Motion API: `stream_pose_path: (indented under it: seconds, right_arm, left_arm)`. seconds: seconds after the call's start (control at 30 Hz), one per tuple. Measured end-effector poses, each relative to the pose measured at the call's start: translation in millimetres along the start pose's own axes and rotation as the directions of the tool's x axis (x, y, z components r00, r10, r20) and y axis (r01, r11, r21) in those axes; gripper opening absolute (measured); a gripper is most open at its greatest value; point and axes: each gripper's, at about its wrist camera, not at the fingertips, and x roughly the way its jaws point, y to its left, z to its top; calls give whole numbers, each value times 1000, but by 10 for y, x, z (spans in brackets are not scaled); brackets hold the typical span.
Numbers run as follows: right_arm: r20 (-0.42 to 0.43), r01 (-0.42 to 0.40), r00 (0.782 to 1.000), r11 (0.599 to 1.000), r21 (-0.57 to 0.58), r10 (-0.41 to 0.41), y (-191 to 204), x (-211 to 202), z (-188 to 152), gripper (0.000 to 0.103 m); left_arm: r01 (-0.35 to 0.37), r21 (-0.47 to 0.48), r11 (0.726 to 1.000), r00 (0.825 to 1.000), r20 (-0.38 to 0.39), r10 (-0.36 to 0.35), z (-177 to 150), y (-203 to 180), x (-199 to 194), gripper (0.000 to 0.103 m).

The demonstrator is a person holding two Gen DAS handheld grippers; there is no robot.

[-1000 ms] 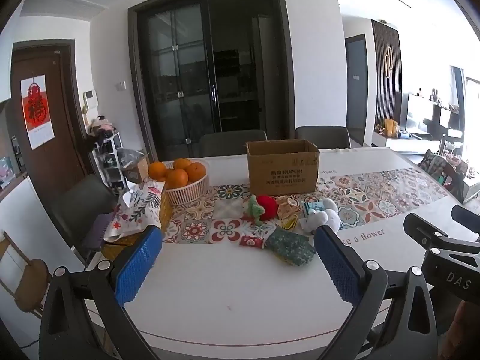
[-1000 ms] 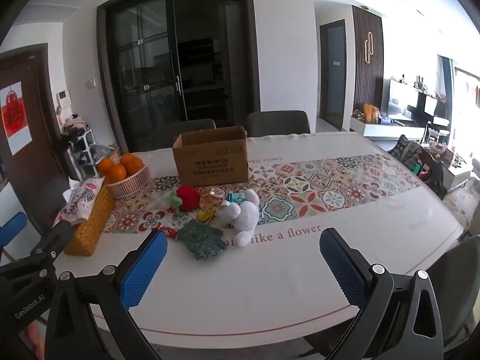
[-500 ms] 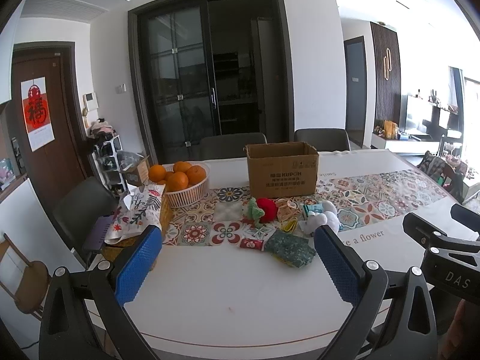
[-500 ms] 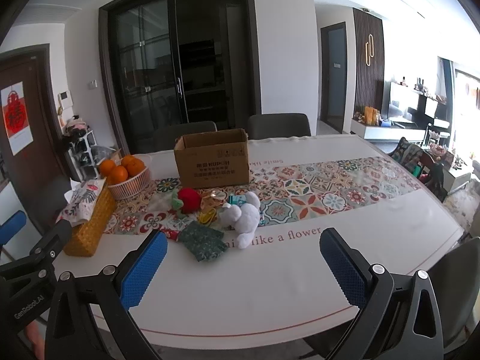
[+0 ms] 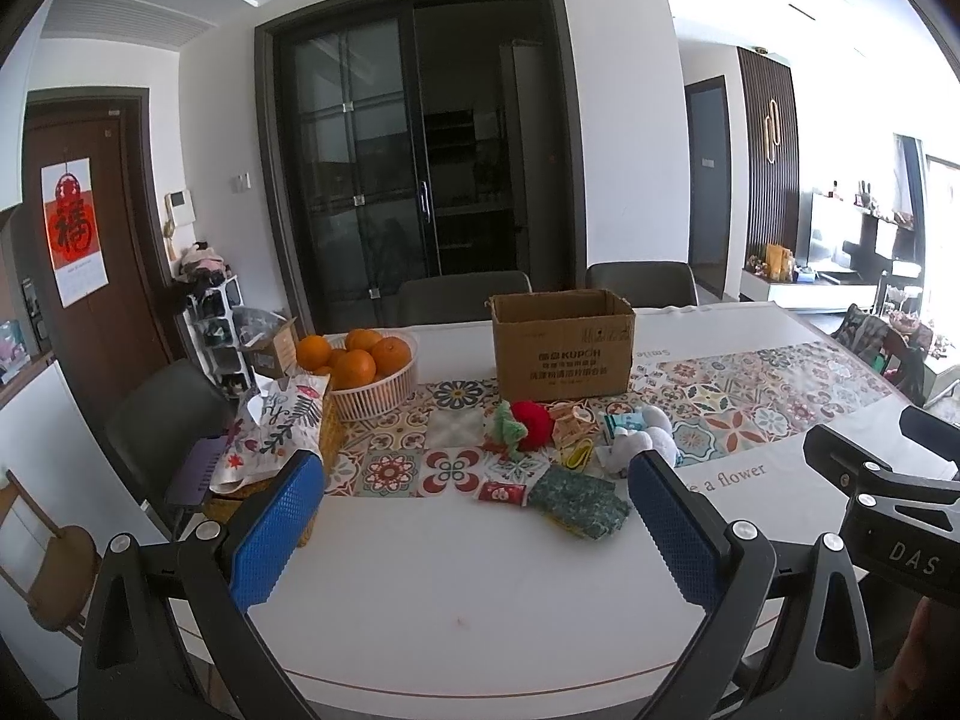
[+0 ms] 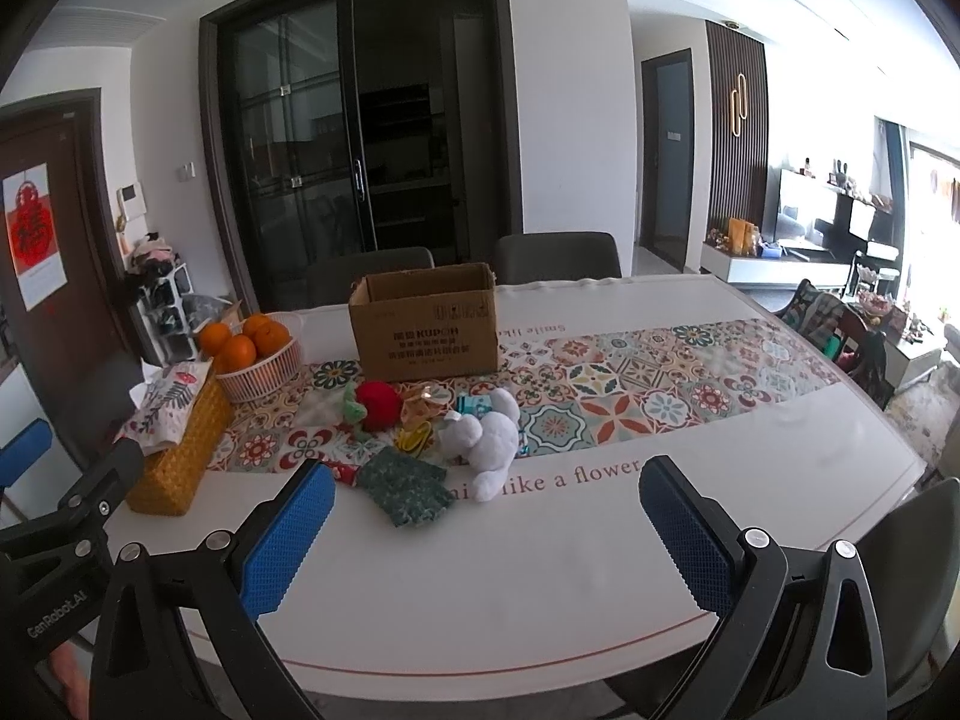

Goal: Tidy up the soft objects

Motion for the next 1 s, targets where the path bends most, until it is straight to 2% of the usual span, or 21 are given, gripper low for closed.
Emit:
stream_pose_path:
  seconds: [1.0]
  right_arm:
    - [4,-1,1000,1000,1,1,-4,-16,9,103]
  left_arm:
    - [-2,1,1000,1000,11,2,13,1,-11,103]
